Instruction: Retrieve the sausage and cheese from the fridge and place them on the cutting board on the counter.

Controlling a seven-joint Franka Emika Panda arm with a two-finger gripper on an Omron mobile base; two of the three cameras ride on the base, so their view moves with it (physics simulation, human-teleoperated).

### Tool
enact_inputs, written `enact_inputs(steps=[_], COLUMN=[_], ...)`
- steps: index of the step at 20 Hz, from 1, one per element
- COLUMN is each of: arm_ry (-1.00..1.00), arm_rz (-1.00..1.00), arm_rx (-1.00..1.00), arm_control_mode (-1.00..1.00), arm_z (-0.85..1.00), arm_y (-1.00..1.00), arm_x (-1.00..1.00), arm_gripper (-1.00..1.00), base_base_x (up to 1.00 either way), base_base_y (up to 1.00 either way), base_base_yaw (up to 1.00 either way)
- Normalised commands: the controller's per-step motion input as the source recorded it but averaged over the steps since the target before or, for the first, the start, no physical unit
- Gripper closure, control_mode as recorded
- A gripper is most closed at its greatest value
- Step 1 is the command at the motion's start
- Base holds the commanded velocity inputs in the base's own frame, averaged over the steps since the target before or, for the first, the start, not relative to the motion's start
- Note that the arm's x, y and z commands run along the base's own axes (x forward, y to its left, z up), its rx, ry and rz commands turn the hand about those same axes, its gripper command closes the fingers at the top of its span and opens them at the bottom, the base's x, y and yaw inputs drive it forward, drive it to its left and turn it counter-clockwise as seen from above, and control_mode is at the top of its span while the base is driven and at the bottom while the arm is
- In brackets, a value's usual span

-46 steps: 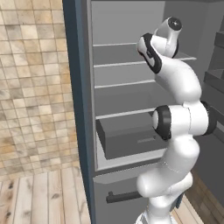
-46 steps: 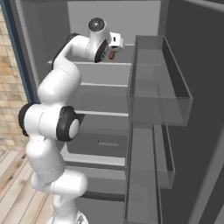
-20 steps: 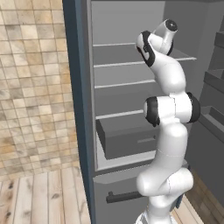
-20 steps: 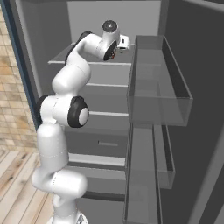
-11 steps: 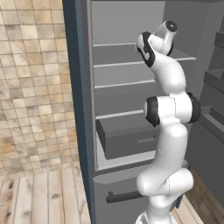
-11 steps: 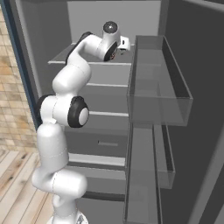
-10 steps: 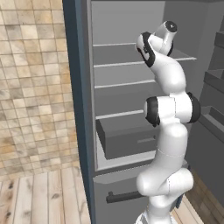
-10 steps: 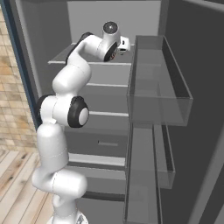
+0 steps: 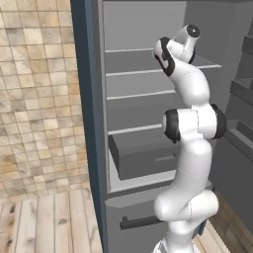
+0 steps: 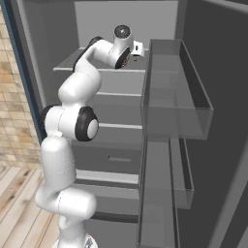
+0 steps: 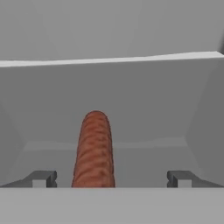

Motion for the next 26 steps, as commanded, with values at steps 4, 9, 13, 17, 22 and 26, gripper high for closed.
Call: enact_inputs(steps=[4,9,13,17,22,26], arm_ry=[0.0,0.0,0.01,0.0,0.0,0.0], arm_rz=[0.0,0.0,0.0,0.0,0.0,0.0], arm_rx=[0.0,0.0,0.0,0.0,0.0,0.0], arm_control_mode=[-1.0,-1.0,-1.0,-1.0,-1.0,-1.0], arm_z=[-0.18,-0.46,-0.66,-0.68,-0.71,-0.37], arm_y=[0.02,0.03,0.04,0.02,0.01,0.0], arm_x=[0.12,0.0,0.0,0.0,-0.3,-0.87], arm_gripper=[-1.0,1.0,1.0,1.0,1.0,1.0], base_base_x=[0.0,0.0,0.0,0.0,0.0,0.0], base_base_y=[0.0,0.0,0.0,0.0,0.0,0.0], base_base_yaw=[0.0,0.0,0.0,0.0,0.0,0.0])
